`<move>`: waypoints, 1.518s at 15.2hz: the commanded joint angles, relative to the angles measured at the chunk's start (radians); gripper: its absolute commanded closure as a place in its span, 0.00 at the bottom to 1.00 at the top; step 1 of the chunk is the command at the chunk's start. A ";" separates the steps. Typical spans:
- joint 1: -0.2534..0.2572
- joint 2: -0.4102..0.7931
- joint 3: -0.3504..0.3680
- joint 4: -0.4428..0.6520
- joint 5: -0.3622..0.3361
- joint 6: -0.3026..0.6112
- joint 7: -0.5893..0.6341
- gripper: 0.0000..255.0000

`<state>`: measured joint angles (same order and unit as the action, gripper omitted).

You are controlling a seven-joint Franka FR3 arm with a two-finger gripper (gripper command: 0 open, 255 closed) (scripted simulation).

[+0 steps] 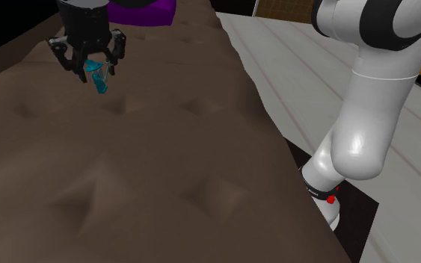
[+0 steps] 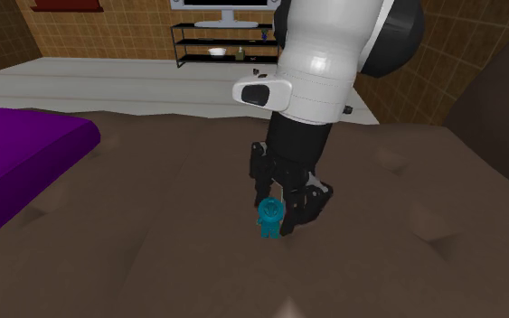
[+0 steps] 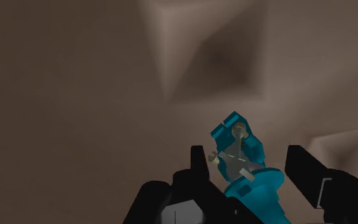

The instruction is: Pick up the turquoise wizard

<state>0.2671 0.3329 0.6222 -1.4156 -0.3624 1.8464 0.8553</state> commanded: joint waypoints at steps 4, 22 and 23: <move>-0.001 -0.001 0.000 -0.004 0.001 0.003 0.000 1.00; 0.057 0.052 0.000 0.248 -0.024 -0.198 -0.026 1.00; 0.065 0.059 0.000 0.273 -0.028 -0.216 -0.028 1.00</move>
<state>0.3241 0.3833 0.6229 -1.1675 -0.3855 1.6479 0.8284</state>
